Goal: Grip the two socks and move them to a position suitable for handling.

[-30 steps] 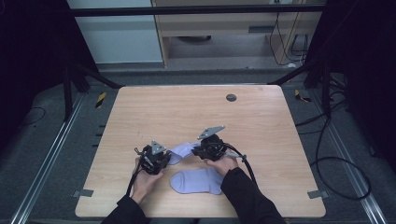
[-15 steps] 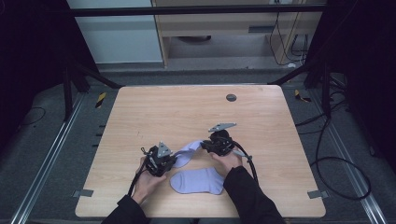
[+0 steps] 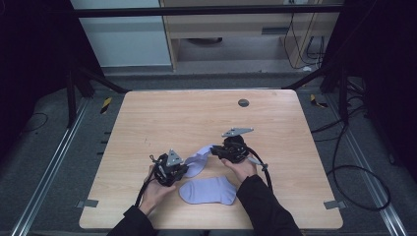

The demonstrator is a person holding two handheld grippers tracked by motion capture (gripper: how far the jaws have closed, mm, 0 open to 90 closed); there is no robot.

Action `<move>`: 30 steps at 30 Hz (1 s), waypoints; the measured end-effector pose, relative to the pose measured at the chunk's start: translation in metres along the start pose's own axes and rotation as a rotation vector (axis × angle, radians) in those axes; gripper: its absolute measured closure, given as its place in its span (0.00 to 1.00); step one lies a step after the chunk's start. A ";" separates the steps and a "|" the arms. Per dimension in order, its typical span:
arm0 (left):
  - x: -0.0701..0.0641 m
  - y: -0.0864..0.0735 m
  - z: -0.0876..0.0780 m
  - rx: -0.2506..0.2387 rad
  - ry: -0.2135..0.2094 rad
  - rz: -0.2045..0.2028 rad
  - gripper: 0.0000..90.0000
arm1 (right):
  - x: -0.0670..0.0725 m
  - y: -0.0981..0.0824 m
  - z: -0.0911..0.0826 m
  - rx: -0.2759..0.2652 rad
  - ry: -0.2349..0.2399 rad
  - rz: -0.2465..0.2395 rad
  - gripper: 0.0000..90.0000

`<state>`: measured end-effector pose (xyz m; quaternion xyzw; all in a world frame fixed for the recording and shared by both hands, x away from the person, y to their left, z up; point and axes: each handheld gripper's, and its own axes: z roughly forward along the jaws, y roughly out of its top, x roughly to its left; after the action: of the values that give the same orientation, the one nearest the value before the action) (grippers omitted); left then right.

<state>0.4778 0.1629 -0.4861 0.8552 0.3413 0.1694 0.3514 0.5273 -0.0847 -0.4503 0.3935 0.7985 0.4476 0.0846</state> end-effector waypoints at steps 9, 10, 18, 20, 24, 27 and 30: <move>-0.002 -0.001 0.004 0.022 -0.015 0.014 0.96 | -0.015 -0.006 0.021 0.005 -0.048 -0.003 0.79; -0.002 -0.001 0.004 0.022 -0.014 0.012 0.95 | -0.015 -0.007 0.021 -0.005 -0.050 -0.007 0.77; 0.001 -0.002 0.005 0.018 0.019 -0.002 0.89 | -0.017 -0.001 0.007 -0.095 -0.064 -0.083 0.64; 0.001 -0.002 0.006 0.016 0.037 -0.011 0.81 | -0.019 0.001 0.005 -0.098 -0.068 -0.094 0.63; 0.005 -0.002 0.001 -0.007 0.068 -0.072 0.64 | -0.020 0.006 0.002 -0.087 -0.066 -0.112 0.61; 0.008 -0.002 -0.004 -0.018 0.086 -0.137 0.60 | -0.022 0.012 0.001 -0.084 -0.078 -0.141 0.61; 0.007 -0.003 -0.006 -0.022 0.091 -0.195 0.58 | -0.025 0.019 0.003 -0.088 -0.079 -0.137 0.61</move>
<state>0.4779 0.1720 -0.4841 0.8055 0.4366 0.1766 0.3598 0.5564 -0.0950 -0.4433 0.3511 0.7991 0.4597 0.1637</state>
